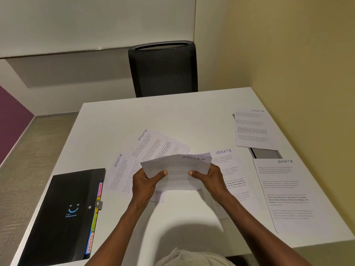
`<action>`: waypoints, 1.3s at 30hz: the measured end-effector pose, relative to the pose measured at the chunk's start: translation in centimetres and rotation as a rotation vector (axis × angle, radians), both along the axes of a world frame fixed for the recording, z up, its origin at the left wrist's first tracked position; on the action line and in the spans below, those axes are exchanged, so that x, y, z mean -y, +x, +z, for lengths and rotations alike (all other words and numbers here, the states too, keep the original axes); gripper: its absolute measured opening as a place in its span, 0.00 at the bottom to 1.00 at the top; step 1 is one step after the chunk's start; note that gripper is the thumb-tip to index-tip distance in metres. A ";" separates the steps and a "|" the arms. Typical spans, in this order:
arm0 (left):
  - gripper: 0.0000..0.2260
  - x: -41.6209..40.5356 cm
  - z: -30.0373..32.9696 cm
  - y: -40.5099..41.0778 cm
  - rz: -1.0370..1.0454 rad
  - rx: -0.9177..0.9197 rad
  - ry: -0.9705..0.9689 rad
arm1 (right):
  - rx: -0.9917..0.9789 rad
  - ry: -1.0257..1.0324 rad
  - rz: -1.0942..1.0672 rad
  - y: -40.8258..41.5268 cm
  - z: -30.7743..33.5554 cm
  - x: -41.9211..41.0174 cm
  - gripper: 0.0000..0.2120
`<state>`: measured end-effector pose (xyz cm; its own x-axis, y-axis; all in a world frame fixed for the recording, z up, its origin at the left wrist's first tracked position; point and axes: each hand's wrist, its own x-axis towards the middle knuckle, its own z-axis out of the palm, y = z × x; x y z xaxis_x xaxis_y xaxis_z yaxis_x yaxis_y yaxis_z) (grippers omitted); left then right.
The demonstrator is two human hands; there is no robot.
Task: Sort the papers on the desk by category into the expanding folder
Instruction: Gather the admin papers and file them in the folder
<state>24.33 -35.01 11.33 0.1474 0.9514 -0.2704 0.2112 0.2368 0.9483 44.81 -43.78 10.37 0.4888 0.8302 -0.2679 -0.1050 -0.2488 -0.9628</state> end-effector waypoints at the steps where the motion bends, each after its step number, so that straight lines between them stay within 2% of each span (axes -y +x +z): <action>1: 0.16 0.0 0.0 0.1 -0.001 -0.005 -0.003 | -0.009 0.002 -0.002 0.0 0.0 -0.1 0.15; 9: 0.19 -0.2 0.7 1.8 0.028 0.056 -0.007 | -0.013 0.065 -0.012 0.9 1.5 -1.1 0.17; 14: 0.28 0.8 -1.6 1.7 -0.032 -0.043 -0.055 | -0.022 -0.053 0.014 0.4 -0.7 -0.3 0.17; 18: 0.21 0.5 -1.2 1.8 -0.018 -0.052 -0.037 | 0.011 -0.040 0.026 0.8 -0.7 -0.5 0.16; 23: 0.18 1.3 -1.8 2.4 -0.068 -0.118 -0.083 | 0.049 -0.133 0.076 0.2 -2.5 0.5 0.16; 25: 0.15 1.1 -1.3 2.7 -0.067 -0.104 -0.075 | 0.051 -0.112 0.052 0.4 -1.8 0.3 0.15; 29: 0.09 -0.3 1.8 2.8 -0.153 0.017 -0.059 | 0.065 -0.009 0.046 1.9 0.9 -0.8 0.15; 33: 0.13 -1.8 4.3 2.9 -0.209 0.170 -0.123 | -0.044 0.078 0.063 2.6 2.9 -1.9 0.17; 39: 0.09 -1.9 5.5 3.2 -0.210 0.243 -0.169 | -0.096 0.083 0.086 2.6 3.8 -2.1 0.16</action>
<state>27.51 -33.08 16.86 0.4142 0.8384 -0.3543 0.0454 0.3697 0.9280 47.37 -41.64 14.13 0.3902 0.8893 -0.2386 -0.1788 -0.1810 -0.9671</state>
